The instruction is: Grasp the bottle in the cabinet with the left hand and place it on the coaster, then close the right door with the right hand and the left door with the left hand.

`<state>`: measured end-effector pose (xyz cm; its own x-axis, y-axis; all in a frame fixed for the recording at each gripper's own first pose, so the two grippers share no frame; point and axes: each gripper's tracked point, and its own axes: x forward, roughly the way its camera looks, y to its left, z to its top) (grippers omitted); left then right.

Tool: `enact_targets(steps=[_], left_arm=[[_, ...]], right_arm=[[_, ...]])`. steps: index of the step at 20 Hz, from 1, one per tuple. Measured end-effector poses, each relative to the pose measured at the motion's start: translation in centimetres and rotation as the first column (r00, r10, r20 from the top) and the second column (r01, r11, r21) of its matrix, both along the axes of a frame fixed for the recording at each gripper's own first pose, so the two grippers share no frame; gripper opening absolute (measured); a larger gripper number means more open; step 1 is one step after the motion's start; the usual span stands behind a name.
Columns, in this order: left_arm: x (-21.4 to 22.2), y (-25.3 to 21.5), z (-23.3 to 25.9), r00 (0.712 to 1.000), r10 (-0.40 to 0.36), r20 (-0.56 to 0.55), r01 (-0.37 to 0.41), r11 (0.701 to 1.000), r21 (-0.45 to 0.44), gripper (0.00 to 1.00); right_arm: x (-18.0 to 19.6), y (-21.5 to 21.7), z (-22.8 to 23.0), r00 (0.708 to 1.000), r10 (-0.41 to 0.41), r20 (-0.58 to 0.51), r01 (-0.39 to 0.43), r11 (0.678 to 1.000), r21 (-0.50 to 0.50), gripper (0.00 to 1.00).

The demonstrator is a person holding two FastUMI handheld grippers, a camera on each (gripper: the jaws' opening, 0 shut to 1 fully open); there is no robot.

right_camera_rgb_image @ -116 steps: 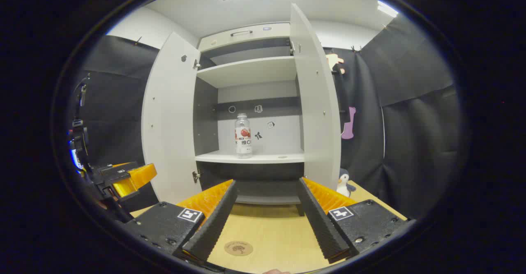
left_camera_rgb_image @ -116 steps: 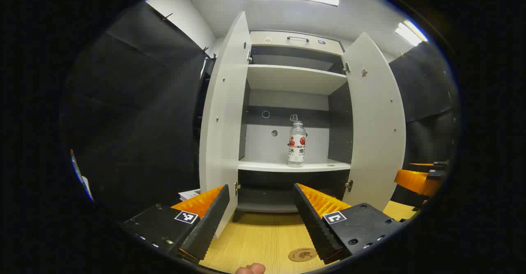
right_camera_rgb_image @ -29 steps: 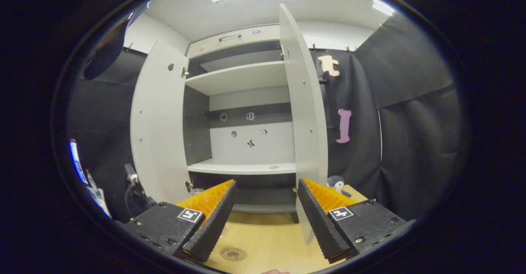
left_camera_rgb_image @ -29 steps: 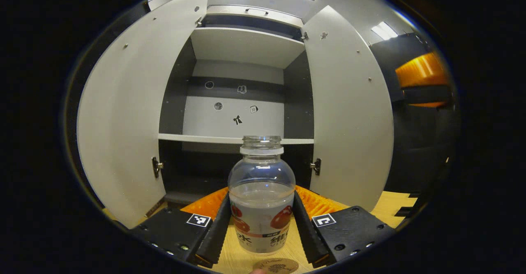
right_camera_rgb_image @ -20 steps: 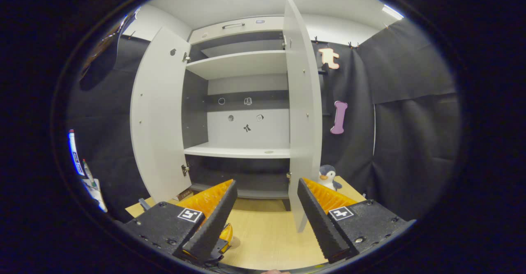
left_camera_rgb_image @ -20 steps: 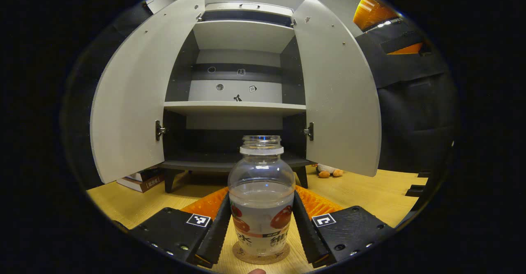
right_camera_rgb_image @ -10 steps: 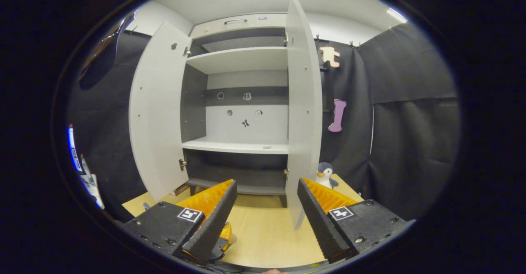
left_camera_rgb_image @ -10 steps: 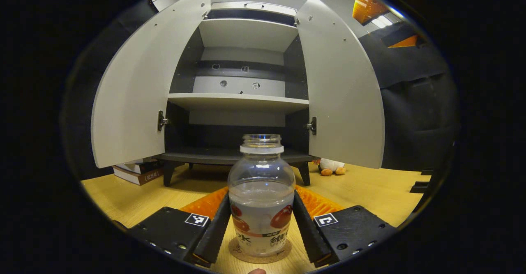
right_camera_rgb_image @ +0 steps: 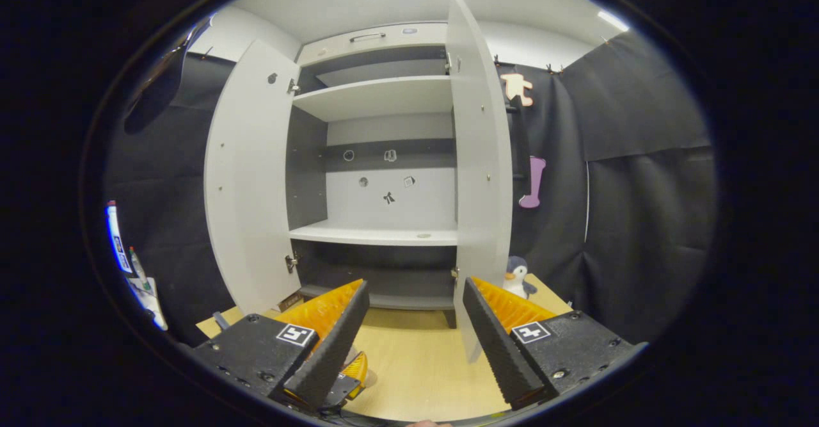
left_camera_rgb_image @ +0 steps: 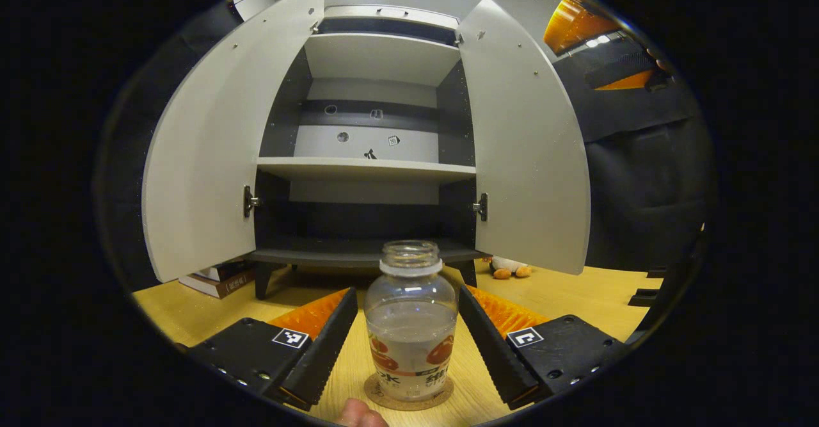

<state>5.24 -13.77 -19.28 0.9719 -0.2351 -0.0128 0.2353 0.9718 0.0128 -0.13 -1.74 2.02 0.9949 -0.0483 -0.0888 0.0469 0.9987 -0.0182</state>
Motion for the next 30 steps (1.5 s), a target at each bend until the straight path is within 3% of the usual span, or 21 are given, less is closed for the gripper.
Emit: enact_targets(steps=[1,8,14,16,17,19,20,22,23,24,25,26,27,28,30], left_arm=[[-0.1,0.3,1.3,1.000,0.008,0.022,-0.008,1.000,-0.001,0.96],[-1.8,0.7,10.1,0.998,-0.067,0.002,0.067,0.997,-0.024,0.97],[-0.6,4.6,17.2,0.998,0.052,0.033,-0.051,0.998,-0.038,0.96],[-0.8,5.4,17.9,0.996,0.089,0.023,-0.088,0.995,-0.042,0.95],[-1.2,5.7,17.9,0.995,0.097,0.021,-0.096,0.994,-0.046,0.95],[-2.1,6.9,18.5,0.989,0.135,0.065,-0.132,0.990,-0.051,0.95],[-2.4,7.2,18.8,0.987,0.139,0.082,-0.135,0.989,-0.055,0.99],[-2.8,7.1,18.4,0.990,0.129,0.063,-0.125,0.990,-0.070,0.95],[-2.9,7.1,18.1,0.991,0.128,0.048,-0.125,0.990,-0.071,0.99],[-3.1,7.1,18.1,0.991,0.129,0.037,-0.126,0.989,-0.073,0.90],[-3.2,7.2,18.0,0.991,0.131,0.036,-0.128,0.989,-0.078,0.99],[-3.1,7.4,18.0,0.990,0.136,0.034,-0.133,0.988,-0.082,0.95],[-3.0,7.6,17.9,0.989,0.146,0.033,-0.142,0.986,-0.087,0.95],[-2.9,7.7,17.8,0.988,0.152,0.027,-0.149,0.985,-0.092,0.99],[-2.9,8.1,17.4,0.986,0.164,0.014,-0.162,0.982,-0.095,0.95]], right_arm=[[0.0,-0.1,0.1,1.000,-0.001,0.007,0.001,1.000,0.005,0.94],[0.9,-0.7,1.0,0.996,0.002,0.084,-0.007,0.999,0.050,0.97],[1.6,-3.9,5.8,0.980,-0.048,0.191,0.041,0.998,0.037,0.94],[1.6,-6.9,8.5,0.970,-0.110,0.218,0.108,0.994,0.021,0.97],[1.7,-9.0,9.8,0.962,-0.157,0.222,0.160,0.987,0.005,0.92],[1.9,-12.1,13.2,0.936,-0.210,0.283,0.228,0.973,-0.031,0.96],[2.2,-13.7,14.5,0.924,-0.243,0.297,0.268,0.962,-0.048,0.97],[3.7,-16.1,16.5,0.907,-0.267,0.325,0.310,0.947,-0.088,0.93],[4.5,-17.0,17.0,0.904,-0.272,0.331,0.322,0.941,-0.107,0.96],[5.5,-17.8,17.2,0.904,-0.279,0.324,0.331,0.936,-0.118,0.96],[6.6,-18.2,17.2,0.907,-0.281,0.315,0.333,0.934,-0.126,0.96],[7.7,-17.9,17.3,0.912,-0.264,0.313,0.318,0.938,-0.136,0.97],[8.1,-17.9,17.3,0.913,-0.264,0.310,0.319,0.937,-0.144,0.94],[8.2,-18.2,17.4,0.907,-0.280,0.314,0.341,0.926,-0.159,0.97],[8.3,-17.9,17.8,0.905,-0.271,0.329,0.341,0.924,-0.175,0.95]])
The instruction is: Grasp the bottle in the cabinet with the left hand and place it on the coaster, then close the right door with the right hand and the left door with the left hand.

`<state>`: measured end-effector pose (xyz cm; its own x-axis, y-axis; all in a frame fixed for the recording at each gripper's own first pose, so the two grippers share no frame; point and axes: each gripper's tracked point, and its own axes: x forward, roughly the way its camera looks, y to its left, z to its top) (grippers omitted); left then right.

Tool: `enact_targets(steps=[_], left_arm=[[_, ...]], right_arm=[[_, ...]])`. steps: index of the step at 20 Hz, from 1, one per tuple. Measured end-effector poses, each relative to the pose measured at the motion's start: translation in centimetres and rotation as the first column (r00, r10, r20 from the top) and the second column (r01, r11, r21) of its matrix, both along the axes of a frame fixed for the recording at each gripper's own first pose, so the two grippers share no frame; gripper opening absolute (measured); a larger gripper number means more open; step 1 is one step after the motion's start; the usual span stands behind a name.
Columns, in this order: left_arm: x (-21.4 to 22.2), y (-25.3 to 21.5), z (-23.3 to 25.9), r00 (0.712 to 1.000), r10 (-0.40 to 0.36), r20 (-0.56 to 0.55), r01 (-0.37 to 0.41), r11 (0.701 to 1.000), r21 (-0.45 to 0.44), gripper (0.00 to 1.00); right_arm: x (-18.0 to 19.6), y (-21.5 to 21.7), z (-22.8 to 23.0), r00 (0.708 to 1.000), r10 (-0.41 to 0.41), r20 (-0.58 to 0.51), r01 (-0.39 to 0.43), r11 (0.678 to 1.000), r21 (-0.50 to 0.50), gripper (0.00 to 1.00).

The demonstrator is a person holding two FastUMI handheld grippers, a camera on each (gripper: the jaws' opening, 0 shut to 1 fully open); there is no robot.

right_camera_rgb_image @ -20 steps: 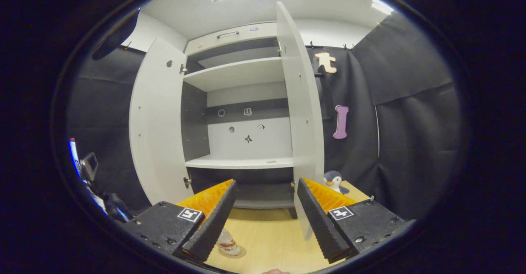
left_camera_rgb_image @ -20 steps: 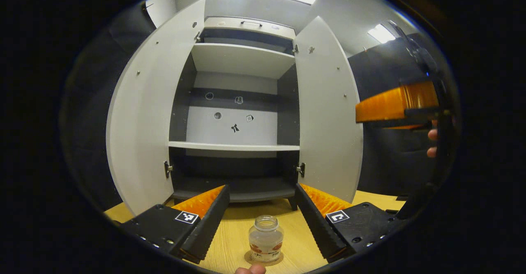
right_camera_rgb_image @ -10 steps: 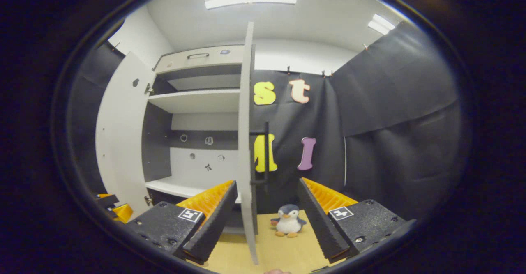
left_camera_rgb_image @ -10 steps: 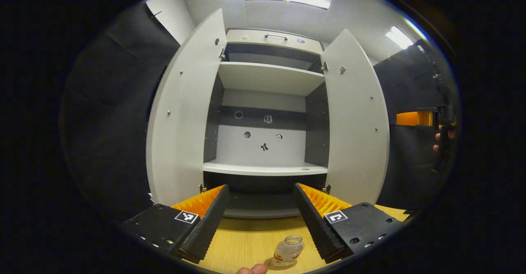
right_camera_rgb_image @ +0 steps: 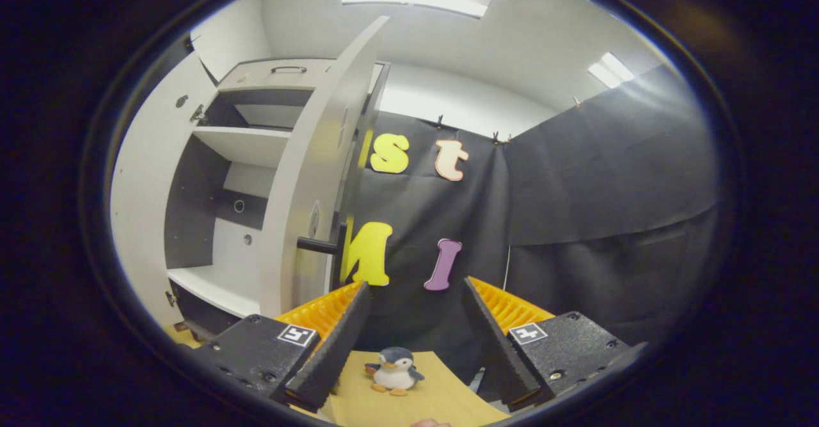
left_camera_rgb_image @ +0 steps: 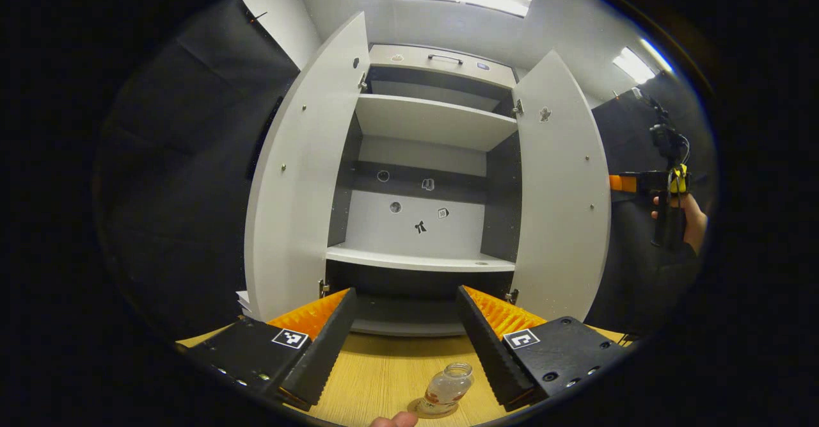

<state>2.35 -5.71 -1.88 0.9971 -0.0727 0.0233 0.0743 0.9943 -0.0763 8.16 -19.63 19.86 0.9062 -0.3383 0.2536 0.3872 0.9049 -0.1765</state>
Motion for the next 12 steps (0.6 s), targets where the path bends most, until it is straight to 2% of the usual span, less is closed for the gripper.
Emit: enact_targets(steps=[3,4,5,10,11,12], left_arm=[[-0.2,0.0,0.2,1.000,-0.012,0.002,0.012,1.000,-0.011,0.95],[-0.1,0.2,0.2,1.000,-0.015,0.000,0.015,1.000,-0.010,0.99],[-0.1,0.4,0.2,1.000,-0.013,-0.001,0.013,1.000,-0.008,0.95],[-0.1,1.7,0.4,1.000,0.006,0.002,-0.006,1.000,0.000,0.95],[-0.2,2.0,0.3,1.000,0.013,-0.004,-0.013,1.000,0.002,0.99],[-0.4,2.5,0.3,1.000,0.022,-0.005,-0.022,1.000,0.002,0.95]], right_arm=[[0.5,0.6,-0.4,0.999,0.044,0.005,-0.044,0.997,0.056,0.94],[0.7,0.8,-0.8,0.999,0.054,-0.002,-0.054,0.995,0.084,0.94],[0.6,1.4,-1.0,0.998,0.066,-0.005,-0.065,0.993,0.103,0.95],[1.8,7.1,-1.8,0.979,0.199,-0.031,-0.193,0.971,0.142,0.94],[2.1,8.0,-1.8,0.976,0.217,-0.035,-0.210,0.967,0.143,0.94],[2.4,9.0,-1.9,0.971,0.234,-0.043,-0.225,0.964,0.140,0.95]])
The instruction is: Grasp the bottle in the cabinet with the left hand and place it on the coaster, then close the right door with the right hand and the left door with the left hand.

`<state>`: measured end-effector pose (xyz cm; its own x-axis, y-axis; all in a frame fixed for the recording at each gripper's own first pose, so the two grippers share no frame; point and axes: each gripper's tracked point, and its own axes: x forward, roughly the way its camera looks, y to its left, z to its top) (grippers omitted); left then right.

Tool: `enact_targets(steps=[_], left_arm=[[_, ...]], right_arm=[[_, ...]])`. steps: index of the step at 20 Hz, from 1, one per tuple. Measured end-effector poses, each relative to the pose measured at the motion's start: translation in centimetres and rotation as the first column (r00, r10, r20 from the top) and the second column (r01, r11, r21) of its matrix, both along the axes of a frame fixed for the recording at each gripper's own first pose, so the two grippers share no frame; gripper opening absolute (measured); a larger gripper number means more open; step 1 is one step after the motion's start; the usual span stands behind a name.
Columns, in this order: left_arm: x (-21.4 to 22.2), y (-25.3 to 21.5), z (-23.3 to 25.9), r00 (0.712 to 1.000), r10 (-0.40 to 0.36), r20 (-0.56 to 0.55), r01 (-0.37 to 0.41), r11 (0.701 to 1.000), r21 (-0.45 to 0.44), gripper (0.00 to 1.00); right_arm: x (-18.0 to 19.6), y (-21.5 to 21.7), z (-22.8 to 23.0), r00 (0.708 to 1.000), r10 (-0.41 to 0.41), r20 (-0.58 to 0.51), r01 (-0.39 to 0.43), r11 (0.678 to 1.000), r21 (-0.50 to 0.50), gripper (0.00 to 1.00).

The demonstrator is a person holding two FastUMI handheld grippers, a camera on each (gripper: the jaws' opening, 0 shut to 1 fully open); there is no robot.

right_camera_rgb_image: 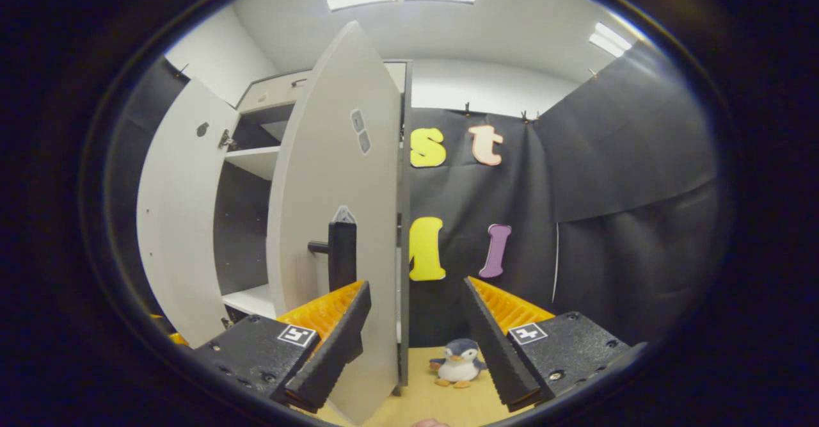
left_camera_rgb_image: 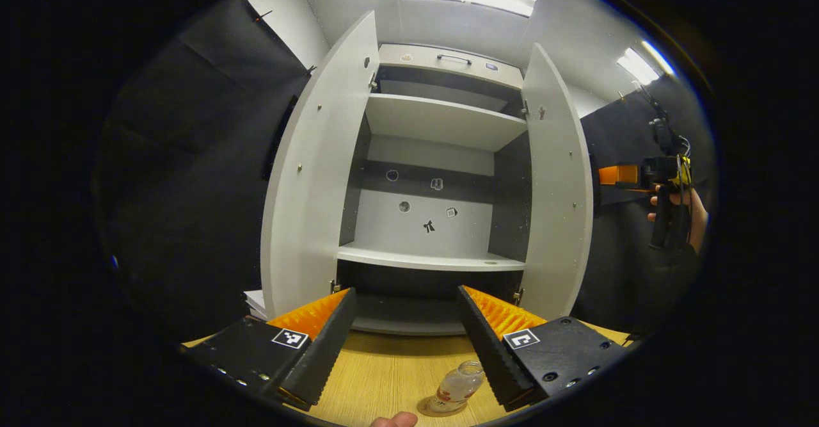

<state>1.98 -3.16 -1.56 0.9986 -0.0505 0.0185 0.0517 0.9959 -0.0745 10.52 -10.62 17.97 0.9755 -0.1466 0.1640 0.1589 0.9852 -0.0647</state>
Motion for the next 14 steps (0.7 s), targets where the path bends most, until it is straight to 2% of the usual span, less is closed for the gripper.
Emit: enact_targets(steps=[4,6,9,10,11,12,13,14], left_arm=[[-0.3,1.4,-0.1,0.999,0.034,0.000,-0.034,0.999,0.003,0.95],[-0.4,2.2,-0.1,0.999,0.053,-0.001,-0.053,0.999,0.009,0.95],[-0.9,2.7,-0.1,0.998,0.067,-0.002,-0.067,0.998,0.017,0.95],[-1.1,2.9,-0.1,0.998,0.068,-0.003,-0.068,0.997,0.021,0.99],[-1.3,3.0,0.2,0.997,0.071,-0.002,-0.071,0.997,0.023,0.95],[-1.3,3.1,0.5,0.997,0.073,0.001,-0.073,0.997,0.021,0.95],[-1.3,3.2,0.9,0.997,0.071,0.005,-0.071,0.997,0.017,0.99],[-1.3,3.4,1.2,0.997,0.073,0.009,-0.073,0.997,0.016,0.99]], right_arm=[[2.3,3.7,-0.1,0.997,0.080,-0.002,-0.080,0.997,-0.016,0.92],[3.6,5.0,0.0,0.994,0.107,-0.005,-0.107,0.994,-0.005,0.94],[3.9,5.2,-0.4,0.995,0.098,0.002,-0.098,0.995,0.004,0.95],[3.6,5.4,-0.3,0.995,0.096,0.012,-0.096,0.995,0.001,0.95],[3.4,5.6,-0.4,0.995,0.093,0.019,-0.093,0.996,-0.004,0.95],[3.0,5.7,-0.7,0.995,0.093,0.024,-0.093,0.996,-0.010,0.92],[2.4,6.0,-0.9,0.995,0.093,0.031,-0.092,0.996,-0.012,0.95],[1.9,6.0,-1.1,0.995,0.092,0.039,-0.092,0.996,-0.010,0.95]])
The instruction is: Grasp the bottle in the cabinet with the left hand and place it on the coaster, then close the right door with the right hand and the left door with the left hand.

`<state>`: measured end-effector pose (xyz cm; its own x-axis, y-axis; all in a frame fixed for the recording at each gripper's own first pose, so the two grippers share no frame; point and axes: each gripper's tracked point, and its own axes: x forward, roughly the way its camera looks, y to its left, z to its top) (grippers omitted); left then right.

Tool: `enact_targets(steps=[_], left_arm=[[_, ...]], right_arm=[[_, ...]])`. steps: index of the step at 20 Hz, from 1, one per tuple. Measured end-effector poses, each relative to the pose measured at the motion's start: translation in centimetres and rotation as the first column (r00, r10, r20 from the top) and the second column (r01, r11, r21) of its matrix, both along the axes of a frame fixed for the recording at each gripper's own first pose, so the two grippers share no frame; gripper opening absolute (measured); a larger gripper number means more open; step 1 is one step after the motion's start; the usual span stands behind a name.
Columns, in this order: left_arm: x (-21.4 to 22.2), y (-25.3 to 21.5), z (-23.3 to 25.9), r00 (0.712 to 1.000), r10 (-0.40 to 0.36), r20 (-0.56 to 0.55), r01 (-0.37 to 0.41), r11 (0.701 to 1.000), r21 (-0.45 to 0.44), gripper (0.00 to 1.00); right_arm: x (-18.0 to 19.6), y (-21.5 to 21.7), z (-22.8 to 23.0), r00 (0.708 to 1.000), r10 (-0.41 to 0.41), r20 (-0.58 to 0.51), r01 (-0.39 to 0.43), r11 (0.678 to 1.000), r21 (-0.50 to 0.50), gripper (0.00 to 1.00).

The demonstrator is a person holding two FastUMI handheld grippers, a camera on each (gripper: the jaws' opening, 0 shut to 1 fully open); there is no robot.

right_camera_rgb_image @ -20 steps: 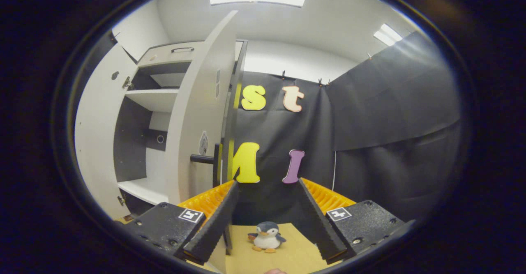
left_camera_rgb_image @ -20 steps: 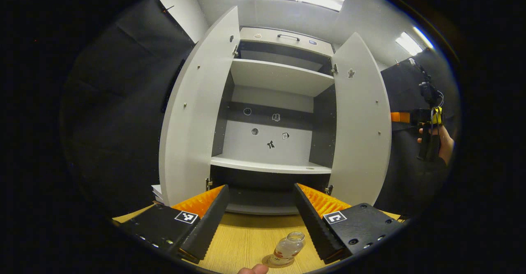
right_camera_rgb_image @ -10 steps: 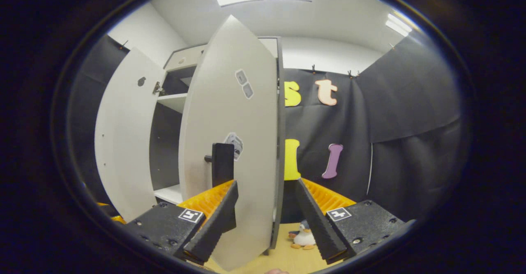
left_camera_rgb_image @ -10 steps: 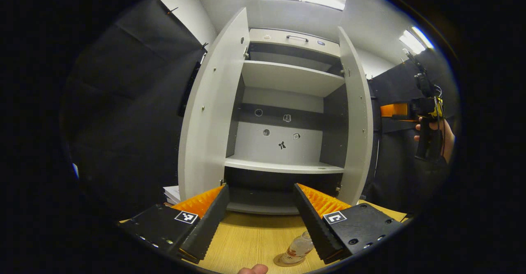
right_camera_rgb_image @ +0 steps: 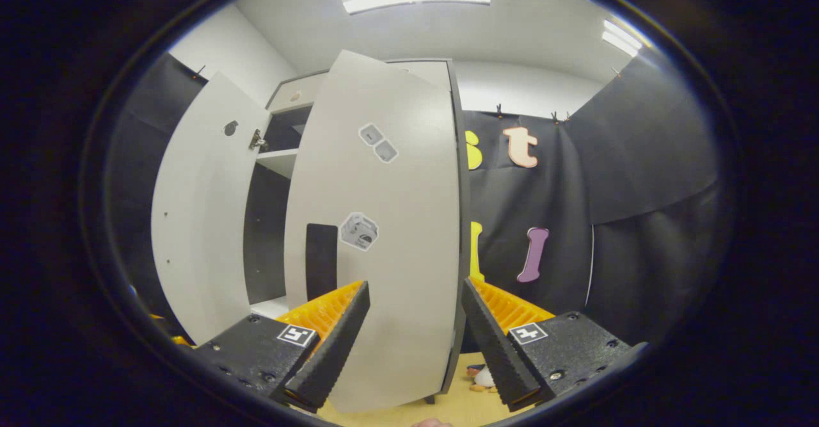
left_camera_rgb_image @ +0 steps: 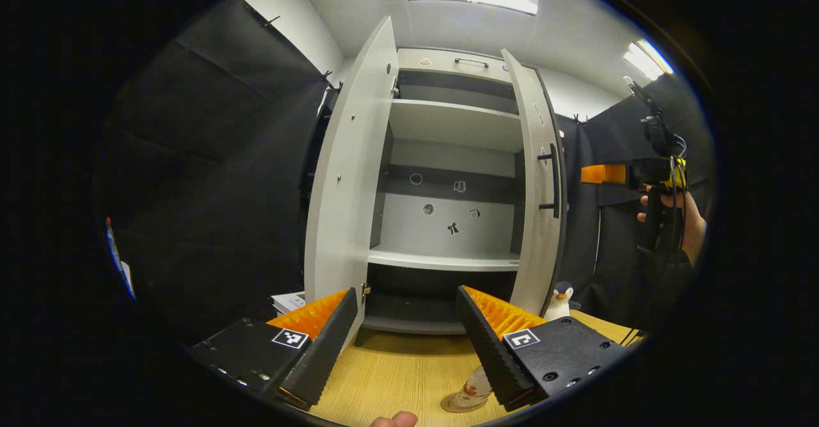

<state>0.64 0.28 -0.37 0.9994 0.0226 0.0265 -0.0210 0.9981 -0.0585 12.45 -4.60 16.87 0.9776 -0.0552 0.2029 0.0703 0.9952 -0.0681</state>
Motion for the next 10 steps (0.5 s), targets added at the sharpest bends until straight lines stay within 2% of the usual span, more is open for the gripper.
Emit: enact_targets(steps=[1,5,6,7,8,9,10], left_arm=[[0.0,0.2,0.4,1.000,0.002,0.004,-0.002,1.000,0.000,0.95],[0.3,1.1,2.2,1.000,0.010,0.030,-0.010,1.000,0.006,0.95],[0.4,1.4,2.5,0.999,0.017,0.037,-0.017,1.000,0.012,0.99],[0.4,1.7,2.8,0.999,0.023,0.043,-0.023,1.000,0.015,0.95],[0.3,1.9,3.3,0.998,0.028,0.048,-0.028,0.999,0.017,0.95],[0.1,2.2,3.6,0.998,0.031,0.052,-0.032,0.999,0.019,0.99],[0.0,2.5,3.8,0.998,0.032,0.057,-0.034,0.999,0.025,0.95]], right_arm=[[-0.7,0.0,-0.7,1.000,-0.004,0.004,0.004,1.000,0.006,0.95],[-3.9,0.4,-5.0,1.000,-0.026,-0.011,0.026,1.000,0.013,0.95],[-4.4,0.7,-6.2,0.999,-0.026,-0.019,0.026,1.000,0.013,0.95],[-5.0,1.0,-7.4,0.999,-0.024,-0.033,0.024,1.000,0.016,0.95],[-6.0,1.7,-9.0,0.999,-0.016,-0.052,0.017,1.000,0.023,0.95],[-6.8,2.1,-10.3,0.998,-0.004,-0.065,0.007,0.999,0.035,0.95],[-7.6,2.6,-11.5,0.997,0.008,-0.075,-0.005,0.999,0.039,0.95]])
